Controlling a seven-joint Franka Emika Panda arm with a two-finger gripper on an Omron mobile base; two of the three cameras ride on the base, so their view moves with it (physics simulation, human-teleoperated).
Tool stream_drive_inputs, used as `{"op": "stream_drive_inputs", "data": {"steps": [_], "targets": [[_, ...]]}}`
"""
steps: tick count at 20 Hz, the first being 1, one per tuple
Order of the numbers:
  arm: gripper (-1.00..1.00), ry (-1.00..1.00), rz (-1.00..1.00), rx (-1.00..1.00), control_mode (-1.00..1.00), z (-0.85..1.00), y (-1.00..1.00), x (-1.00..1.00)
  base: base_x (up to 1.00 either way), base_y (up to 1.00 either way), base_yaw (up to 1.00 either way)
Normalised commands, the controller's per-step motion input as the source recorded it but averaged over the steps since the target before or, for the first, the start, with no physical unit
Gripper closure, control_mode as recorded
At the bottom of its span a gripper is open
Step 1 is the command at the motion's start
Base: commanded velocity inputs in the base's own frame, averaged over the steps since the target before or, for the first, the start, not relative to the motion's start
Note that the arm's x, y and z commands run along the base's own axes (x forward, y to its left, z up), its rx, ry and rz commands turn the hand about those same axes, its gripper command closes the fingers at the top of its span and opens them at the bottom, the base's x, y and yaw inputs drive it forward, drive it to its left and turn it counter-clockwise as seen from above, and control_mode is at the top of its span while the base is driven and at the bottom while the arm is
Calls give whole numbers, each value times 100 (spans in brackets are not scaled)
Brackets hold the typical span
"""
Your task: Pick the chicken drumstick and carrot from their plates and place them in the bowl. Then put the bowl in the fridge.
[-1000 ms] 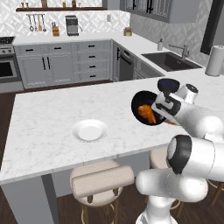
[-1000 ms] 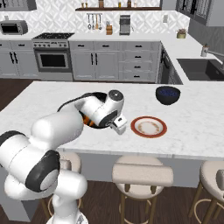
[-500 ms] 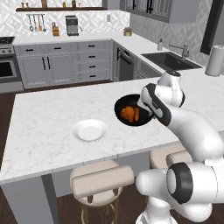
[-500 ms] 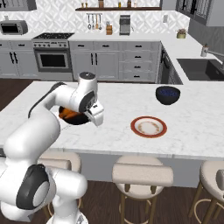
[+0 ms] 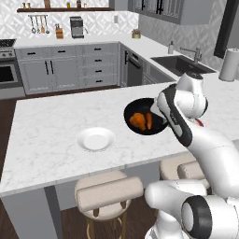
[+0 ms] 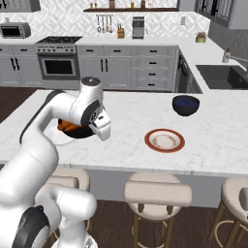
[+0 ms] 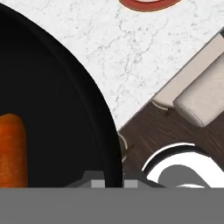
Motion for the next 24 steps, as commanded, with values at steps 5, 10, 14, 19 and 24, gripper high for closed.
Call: {"op": "stream_drive_inputs", "data": {"steps": [5, 10, 14, 19, 24], "targets": [[100, -2, 2, 0, 100, 0, 11, -15, -48, 74, 31], [100, 0, 0, 0, 100, 0, 0, 0, -21, 100, 30], [100, 0, 0, 0, 100, 0, 0, 0, 0, 100, 13], [100, 0, 0, 0, 100, 0, 0, 0, 5, 100, 0], [100, 0, 0, 0, 100, 0, 0, 0, 19, 100, -3]]}}
